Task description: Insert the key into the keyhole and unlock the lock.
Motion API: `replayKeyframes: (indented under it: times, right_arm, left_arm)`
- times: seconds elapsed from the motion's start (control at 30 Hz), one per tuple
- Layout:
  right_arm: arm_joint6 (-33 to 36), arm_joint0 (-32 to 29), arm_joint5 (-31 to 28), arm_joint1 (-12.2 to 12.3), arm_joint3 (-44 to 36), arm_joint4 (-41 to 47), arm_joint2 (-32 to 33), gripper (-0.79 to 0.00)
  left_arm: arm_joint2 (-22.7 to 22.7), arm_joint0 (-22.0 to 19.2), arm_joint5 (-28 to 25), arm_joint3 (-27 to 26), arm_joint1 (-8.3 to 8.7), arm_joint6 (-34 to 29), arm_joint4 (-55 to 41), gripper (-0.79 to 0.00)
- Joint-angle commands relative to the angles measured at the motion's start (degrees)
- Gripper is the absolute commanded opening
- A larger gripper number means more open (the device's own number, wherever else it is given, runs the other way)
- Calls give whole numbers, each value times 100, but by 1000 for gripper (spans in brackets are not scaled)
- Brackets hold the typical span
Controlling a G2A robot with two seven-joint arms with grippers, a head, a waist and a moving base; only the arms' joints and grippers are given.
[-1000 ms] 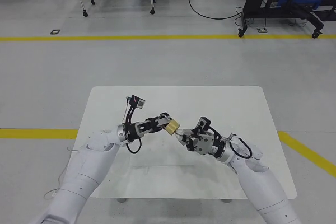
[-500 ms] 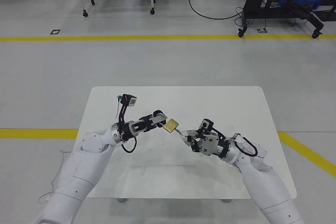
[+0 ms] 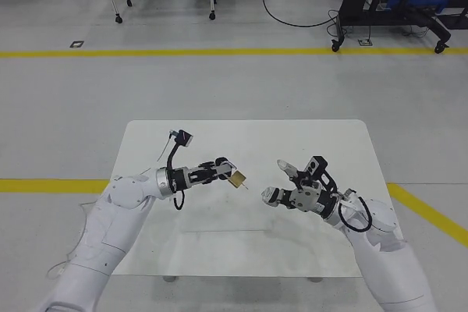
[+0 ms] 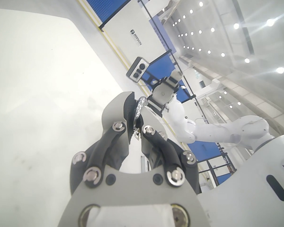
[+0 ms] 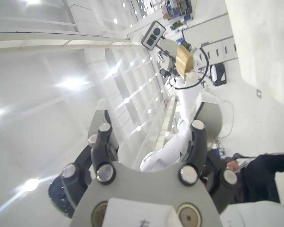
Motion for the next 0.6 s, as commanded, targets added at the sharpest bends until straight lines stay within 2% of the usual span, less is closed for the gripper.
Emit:
replayKeyframes:
  times: [0.0,0.4,0.5,0.57]
  right_arm:
    - [39,9,12,-2,26,31,-11,0]
    - [39,9,12,-2,26,31,-11,0]
    - [90,-44,-115,16,-91,-223,-19,0]
    - [-290,-232,-661,47,-251,-721,189,0]
  left_arm:
    - [-35,44,169,-93,17,-17,-45,-785]
    - [-47,51,180,-97,21,42,12,-785]
    - [-92,234,453,-453,88,809,1368,-785]
    - [-64,462,927,-856,134,1433,2599,-785]
